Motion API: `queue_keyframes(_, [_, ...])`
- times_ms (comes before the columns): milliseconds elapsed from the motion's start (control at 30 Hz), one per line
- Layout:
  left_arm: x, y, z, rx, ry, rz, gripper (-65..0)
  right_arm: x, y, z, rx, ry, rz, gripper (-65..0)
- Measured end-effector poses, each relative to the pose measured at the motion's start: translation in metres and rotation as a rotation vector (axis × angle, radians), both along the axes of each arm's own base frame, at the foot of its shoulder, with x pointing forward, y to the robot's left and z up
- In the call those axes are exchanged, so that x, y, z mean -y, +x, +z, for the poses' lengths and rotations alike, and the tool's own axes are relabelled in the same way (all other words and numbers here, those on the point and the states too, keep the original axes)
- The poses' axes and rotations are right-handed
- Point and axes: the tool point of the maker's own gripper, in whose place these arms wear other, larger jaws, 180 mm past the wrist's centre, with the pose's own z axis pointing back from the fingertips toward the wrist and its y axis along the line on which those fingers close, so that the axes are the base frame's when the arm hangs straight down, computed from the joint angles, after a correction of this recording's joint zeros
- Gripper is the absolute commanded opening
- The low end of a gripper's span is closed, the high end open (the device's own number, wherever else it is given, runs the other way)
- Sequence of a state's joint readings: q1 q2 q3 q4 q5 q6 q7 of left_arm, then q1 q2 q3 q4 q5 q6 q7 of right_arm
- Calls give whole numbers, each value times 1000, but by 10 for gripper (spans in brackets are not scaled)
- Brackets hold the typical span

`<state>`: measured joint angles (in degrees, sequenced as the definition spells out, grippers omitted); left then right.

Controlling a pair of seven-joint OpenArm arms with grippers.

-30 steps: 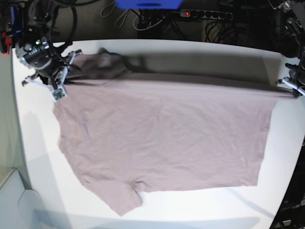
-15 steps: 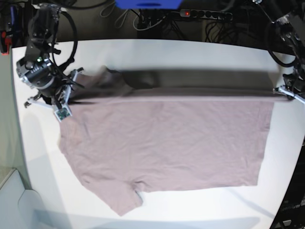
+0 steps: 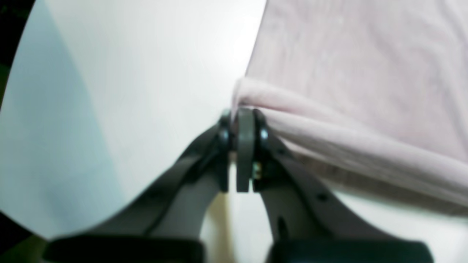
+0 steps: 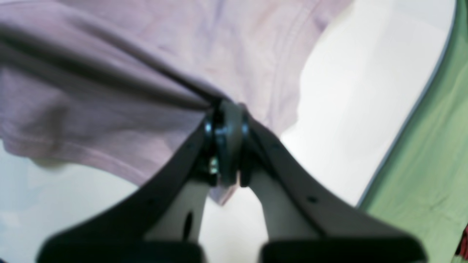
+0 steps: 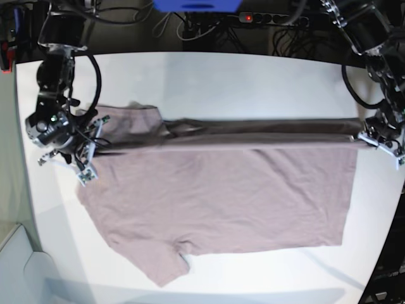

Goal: Layout the t-shirt on the table in an organized manner, then fold the t-shirt properly
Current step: 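Lift the collar edge with both grippers and fold it over the shirt body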

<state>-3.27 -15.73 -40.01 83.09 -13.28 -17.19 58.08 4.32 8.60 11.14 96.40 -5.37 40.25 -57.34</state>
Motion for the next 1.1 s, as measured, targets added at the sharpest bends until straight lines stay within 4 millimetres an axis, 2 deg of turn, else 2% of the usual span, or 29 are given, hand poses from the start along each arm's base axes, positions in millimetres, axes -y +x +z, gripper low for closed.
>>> queue_keyframes(167, [-2,12,-2,4,-27,13,-649,-11,9,-9,-36,-15,63,-650])
queue_keyframes(433, [1,21,-18,-23,-92,33,-649,-11,14,-22,-80,-6,66,-650])
queue_keyframes(633, [-9,30,-6,-1,-71,36,-649,-15,22,-26,-62,25,74,-650])
queue_keyframes(800, [5,51,-1,33,-27,-45,-649,-17,24,-25,-49,36,79,-650])
queue_keyframes(967, [8,43,-18,-12,-51,-45,-649,-17,24,-26,-48,37,80,-650])
queue_keyframes(1100, [7,48,-14,21,-41,-42,-649,-18,27,-22,-40,36,80,-650])
